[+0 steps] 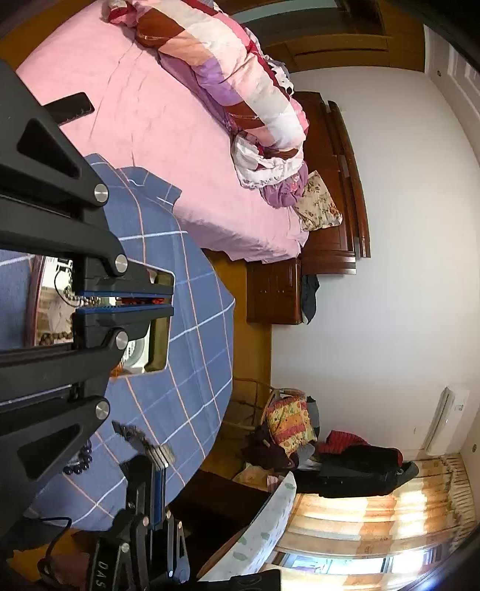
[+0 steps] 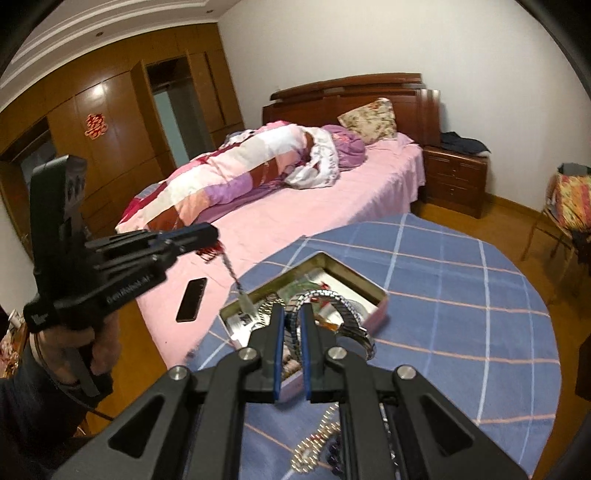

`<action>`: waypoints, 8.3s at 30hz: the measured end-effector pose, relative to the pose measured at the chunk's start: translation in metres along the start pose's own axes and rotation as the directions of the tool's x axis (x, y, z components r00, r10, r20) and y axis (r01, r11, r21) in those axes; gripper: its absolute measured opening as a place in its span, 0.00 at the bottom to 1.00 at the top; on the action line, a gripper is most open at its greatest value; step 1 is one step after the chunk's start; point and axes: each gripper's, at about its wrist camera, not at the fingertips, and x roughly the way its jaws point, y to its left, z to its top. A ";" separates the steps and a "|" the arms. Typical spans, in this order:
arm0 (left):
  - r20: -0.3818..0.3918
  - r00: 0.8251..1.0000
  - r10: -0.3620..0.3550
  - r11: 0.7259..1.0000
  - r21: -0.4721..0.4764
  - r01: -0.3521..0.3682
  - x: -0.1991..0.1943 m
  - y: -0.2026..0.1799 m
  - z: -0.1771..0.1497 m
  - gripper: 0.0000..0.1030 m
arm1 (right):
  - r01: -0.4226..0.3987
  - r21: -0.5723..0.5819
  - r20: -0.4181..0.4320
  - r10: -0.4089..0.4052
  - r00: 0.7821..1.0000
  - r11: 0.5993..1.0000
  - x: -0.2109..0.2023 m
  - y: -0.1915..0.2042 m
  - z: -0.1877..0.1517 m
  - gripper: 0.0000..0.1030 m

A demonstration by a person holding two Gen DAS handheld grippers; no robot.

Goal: Organize jewelry
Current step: 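Carry the watch and the red-tasseled piece over the pink tin with both tools, then open both tools to drop the watch and tasseled piece into the tin, then move both tools back to the purple bead bracelet and silver bangle, then grasp the purple bead bracelet with the right tool while the left tool grasps the silver bangle, then lift and carry the bracelet and bangle toward the pink tin with both tools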

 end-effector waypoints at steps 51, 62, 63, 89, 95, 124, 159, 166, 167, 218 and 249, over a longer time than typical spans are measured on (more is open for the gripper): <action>-0.229 0.970 0.079 0.997 0.033 -0.073 0.082 0.009 -0.064 0.03 | -0.080 0.014 -0.287 0.081 0.954 0.997 0.121 -0.006 -0.020 0.16; -0.184 0.975 0.120 0.993 0.034 -0.116 0.063 0.002 -0.059 0.71 | -0.028 0.084 -0.201 0.044 0.979 0.996 0.080 -0.037 -0.010 0.53; -0.171 0.978 0.115 0.993 0.033 -0.111 0.060 0.000 -0.059 0.71 | -0.013 0.083 -0.195 0.029 0.980 0.996 0.074 -0.041 -0.011 0.53; -0.157 0.985 0.067 0.987 0.155 -0.042 0.026 -0.099 -0.073 0.71 | 0.178 0.192 -0.229 -0.132 0.964 0.965 0.004 -0.099 -0.110 0.58; -0.175 0.984 0.038 0.986 0.168 -0.008 0.023 -0.114 -0.083 0.71 | 0.172 0.200 -0.240 -0.122 0.963 0.965 0.004 -0.098 -0.122 0.58; -0.303 0.953 -0.025 0.979 0.187 0.085 0.049 -0.148 -0.117 0.62 | 0.175 0.233 -0.175 -0.135 0.975 0.957 -0.011 -0.099 -0.122 0.16; -0.396 0.913 -0.100 0.976 0.139 0.167 0.129 -0.186 -0.090 0.45 | 0.427 0.142 -0.260 -0.383 0.886 0.893 -0.010 -0.136 -0.136 0.17; -0.406 0.907 -0.113 0.971 0.151 0.188 0.128 -0.193 -0.089 0.45 | 0.406 0.162 -0.241 -0.363 0.900 0.899 -0.010 -0.137 -0.137 0.16; -0.408 0.906 -0.117 0.969 0.151 0.193 0.129 -0.196 -0.090 0.45 | 0.397 0.164 -0.240 -0.354 0.904 0.903 -0.009 -0.136 -0.137 0.16; -0.155 0.985 -0.077 0.989 0.115 0.095 0.069 -0.143 -0.036 0.03 | 0.268 0.163 -0.011 -0.270 0.963 0.949 -0.044 -0.090 -0.074 0.16; -0.140 0.988 -0.071 0.991 0.102 0.086 0.062 -0.136 -0.029 0.02 | 0.265 0.141 -0.008 -0.267 0.964 0.954 -0.040 -0.086 -0.067 0.16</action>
